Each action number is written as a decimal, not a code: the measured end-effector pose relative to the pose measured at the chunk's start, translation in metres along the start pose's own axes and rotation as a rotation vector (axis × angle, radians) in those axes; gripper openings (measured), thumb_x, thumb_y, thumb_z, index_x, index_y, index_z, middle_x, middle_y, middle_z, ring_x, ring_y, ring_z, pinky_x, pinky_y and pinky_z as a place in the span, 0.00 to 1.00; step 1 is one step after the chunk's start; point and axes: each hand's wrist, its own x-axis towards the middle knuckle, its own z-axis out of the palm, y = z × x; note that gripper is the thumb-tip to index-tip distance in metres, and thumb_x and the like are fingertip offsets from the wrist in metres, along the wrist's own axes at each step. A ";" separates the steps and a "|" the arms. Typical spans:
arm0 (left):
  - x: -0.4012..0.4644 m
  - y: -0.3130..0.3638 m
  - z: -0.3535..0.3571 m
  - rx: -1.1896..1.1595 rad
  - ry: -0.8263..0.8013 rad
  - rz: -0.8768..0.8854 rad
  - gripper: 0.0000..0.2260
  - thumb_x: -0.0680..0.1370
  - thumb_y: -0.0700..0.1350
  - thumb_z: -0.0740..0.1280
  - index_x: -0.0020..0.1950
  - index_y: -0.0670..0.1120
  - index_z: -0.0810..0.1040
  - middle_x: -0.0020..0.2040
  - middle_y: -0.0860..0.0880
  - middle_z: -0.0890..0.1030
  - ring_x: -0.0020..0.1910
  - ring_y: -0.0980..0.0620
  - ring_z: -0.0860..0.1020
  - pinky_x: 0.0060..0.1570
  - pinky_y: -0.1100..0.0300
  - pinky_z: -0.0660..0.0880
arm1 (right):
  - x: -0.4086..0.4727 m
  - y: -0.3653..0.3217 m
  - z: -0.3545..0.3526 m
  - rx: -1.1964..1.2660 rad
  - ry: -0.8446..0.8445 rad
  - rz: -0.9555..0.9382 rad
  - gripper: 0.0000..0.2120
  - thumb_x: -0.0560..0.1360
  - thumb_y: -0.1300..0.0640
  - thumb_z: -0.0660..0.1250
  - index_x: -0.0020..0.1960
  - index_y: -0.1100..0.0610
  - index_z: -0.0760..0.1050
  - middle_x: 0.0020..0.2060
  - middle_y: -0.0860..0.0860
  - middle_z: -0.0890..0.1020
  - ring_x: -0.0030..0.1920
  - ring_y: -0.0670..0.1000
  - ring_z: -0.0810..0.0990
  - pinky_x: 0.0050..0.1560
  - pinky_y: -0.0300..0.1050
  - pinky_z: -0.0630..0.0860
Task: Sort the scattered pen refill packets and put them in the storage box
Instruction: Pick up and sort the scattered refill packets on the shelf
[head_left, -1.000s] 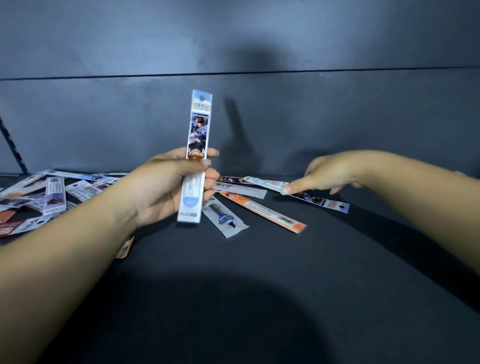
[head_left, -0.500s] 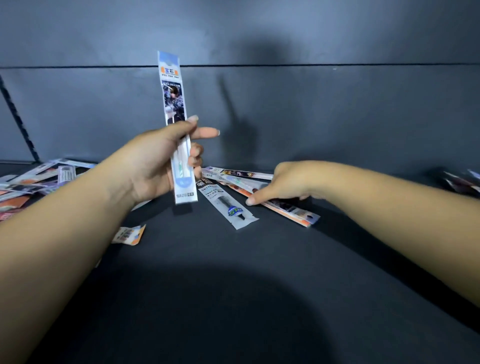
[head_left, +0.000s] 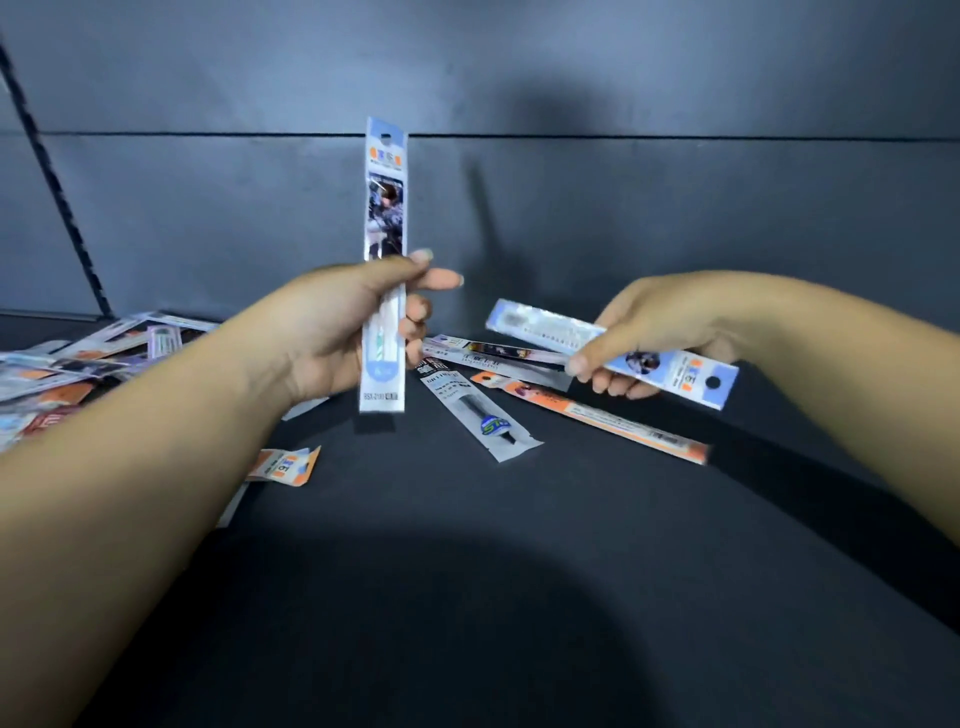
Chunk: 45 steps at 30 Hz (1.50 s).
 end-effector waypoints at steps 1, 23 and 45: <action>0.000 -0.002 0.003 0.009 0.003 -0.010 0.13 0.78 0.49 0.59 0.41 0.45 0.79 0.21 0.53 0.71 0.19 0.58 0.67 0.22 0.70 0.70 | -0.003 -0.002 -0.004 0.013 -0.001 -0.073 0.06 0.68 0.57 0.72 0.35 0.59 0.78 0.29 0.51 0.81 0.27 0.45 0.79 0.32 0.35 0.77; -0.016 0.001 0.002 0.147 -0.069 -0.045 0.03 0.69 0.42 0.66 0.36 0.44 0.78 0.26 0.49 0.81 0.24 0.58 0.78 0.24 0.68 0.74 | 0.009 -0.032 -0.006 -0.738 0.807 -0.747 0.28 0.66 0.51 0.71 0.63 0.58 0.73 0.61 0.58 0.76 0.62 0.60 0.72 0.63 0.55 0.65; 0.005 0.012 -0.031 -0.119 0.130 0.109 0.14 0.75 0.51 0.61 0.30 0.48 0.72 0.16 0.53 0.59 0.17 0.58 0.57 0.22 0.70 0.55 | 0.026 -0.032 0.014 0.070 -0.098 -0.055 0.08 0.72 0.56 0.68 0.38 0.59 0.74 0.28 0.52 0.78 0.26 0.48 0.75 0.29 0.36 0.74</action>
